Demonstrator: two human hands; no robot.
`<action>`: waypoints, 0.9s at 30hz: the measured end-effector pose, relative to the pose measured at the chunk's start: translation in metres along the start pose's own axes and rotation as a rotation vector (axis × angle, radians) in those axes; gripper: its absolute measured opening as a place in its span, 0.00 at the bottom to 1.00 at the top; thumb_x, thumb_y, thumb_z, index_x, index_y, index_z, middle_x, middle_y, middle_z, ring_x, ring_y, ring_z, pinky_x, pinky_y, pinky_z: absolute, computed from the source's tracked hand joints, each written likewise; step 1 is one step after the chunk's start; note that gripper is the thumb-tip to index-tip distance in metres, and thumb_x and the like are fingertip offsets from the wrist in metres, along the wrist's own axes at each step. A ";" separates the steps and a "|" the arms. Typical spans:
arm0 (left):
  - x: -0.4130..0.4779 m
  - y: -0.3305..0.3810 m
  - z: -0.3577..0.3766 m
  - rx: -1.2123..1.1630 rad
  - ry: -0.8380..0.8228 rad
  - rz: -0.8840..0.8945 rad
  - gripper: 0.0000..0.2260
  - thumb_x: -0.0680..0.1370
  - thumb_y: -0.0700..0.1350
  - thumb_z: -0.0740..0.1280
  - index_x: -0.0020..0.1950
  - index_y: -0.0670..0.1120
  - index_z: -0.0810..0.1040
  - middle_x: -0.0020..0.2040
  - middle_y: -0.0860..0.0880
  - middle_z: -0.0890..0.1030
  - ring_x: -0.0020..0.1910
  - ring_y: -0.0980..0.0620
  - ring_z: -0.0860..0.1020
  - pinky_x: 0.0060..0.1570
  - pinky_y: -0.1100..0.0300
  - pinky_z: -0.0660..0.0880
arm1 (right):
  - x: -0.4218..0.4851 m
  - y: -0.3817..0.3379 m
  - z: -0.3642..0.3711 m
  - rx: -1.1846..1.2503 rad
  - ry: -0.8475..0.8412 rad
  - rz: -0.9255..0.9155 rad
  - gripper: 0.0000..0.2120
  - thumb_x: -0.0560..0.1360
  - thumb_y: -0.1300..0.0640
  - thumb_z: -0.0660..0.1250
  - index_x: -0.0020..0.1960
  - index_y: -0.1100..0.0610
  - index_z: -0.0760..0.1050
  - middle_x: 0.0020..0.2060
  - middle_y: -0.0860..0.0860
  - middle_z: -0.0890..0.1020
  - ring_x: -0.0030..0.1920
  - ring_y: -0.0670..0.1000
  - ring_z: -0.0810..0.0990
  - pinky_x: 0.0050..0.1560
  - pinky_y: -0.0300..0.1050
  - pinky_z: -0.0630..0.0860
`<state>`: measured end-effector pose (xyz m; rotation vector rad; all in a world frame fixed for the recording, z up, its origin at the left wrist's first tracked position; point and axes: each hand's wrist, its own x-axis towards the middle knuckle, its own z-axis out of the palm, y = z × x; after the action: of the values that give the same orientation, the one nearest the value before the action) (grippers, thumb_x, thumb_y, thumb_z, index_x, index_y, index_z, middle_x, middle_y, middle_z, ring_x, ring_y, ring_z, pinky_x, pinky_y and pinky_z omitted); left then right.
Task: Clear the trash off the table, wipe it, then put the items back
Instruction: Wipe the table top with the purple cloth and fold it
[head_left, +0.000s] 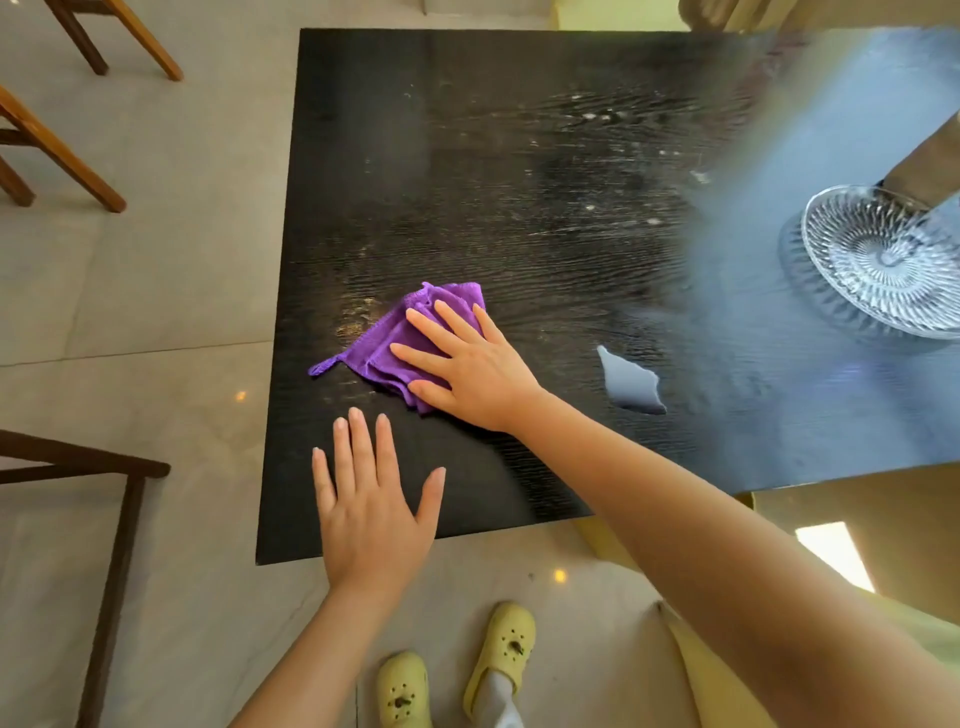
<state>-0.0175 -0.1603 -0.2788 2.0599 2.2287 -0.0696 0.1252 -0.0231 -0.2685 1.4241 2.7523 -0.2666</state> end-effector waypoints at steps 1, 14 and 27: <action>0.000 0.000 0.000 0.000 0.000 -0.003 0.36 0.77 0.65 0.43 0.75 0.41 0.57 0.75 0.38 0.60 0.75 0.41 0.56 0.72 0.41 0.56 | -0.006 0.006 -0.001 -0.009 -0.003 -0.008 0.24 0.79 0.39 0.48 0.74 0.40 0.57 0.78 0.47 0.54 0.78 0.55 0.47 0.76 0.59 0.43; -0.002 0.001 0.000 -0.004 0.025 0.013 0.37 0.76 0.65 0.44 0.75 0.40 0.56 0.76 0.38 0.57 0.76 0.41 0.53 0.73 0.41 0.53 | -0.134 0.135 -0.012 -0.208 -0.113 0.118 0.24 0.79 0.39 0.46 0.75 0.38 0.50 0.78 0.45 0.50 0.78 0.54 0.44 0.77 0.57 0.44; -0.003 0.003 -0.003 -0.008 0.022 0.023 0.38 0.75 0.65 0.42 0.76 0.40 0.53 0.77 0.39 0.55 0.76 0.42 0.51 0.74 0.42 0.49 | -0.208 0.155 0.000 0.078 0.059 0.647 0.23 0.81 0.45 0.48 0.75 0.45 0.58 0.77 0.47 0.58 0.78 0.54 0.50 0.77 0.53 0.51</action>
<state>-0.0146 -0.1630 -0.2754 2.0918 2.2139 -0.0360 0.3714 -0.1033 -0.2675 2.2563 2.1676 -0.3043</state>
